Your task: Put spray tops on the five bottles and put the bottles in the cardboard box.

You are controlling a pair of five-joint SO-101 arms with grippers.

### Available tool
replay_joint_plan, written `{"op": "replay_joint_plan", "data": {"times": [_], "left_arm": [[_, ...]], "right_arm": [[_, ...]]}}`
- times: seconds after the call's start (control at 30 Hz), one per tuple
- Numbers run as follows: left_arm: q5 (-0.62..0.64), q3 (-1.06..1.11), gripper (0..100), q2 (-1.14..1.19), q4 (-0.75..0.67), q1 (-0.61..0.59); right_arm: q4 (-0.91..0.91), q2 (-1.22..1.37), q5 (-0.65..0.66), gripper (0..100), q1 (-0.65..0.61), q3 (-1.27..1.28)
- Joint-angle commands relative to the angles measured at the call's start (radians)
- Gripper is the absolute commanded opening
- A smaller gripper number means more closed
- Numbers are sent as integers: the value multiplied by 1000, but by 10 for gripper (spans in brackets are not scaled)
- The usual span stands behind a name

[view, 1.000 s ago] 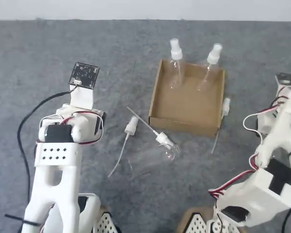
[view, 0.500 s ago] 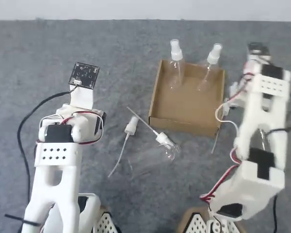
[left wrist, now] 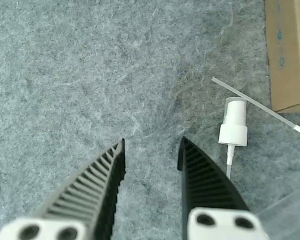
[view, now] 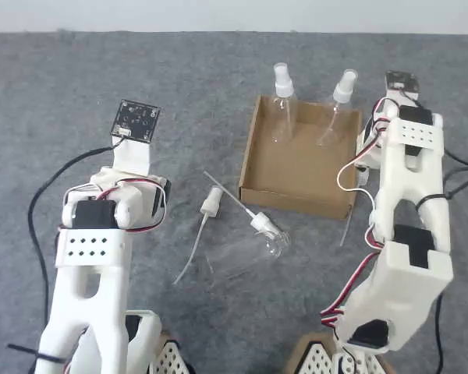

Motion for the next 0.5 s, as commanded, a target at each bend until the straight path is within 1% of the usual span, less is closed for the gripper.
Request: {"op": "replay_joint_plan", "data": {"times": [0.0,0.3,0.47], "left_arm": [[5,-5,159,-3,-8,5],[5,-5,159,-3,-8,6],[5,-5,159,-3,-8,11]], "right_arm": [[-24,-19,-20,314,1,-54],[-76,90,-18,314,1,-54],[-81,97,-20,314,-2,-60]]}}
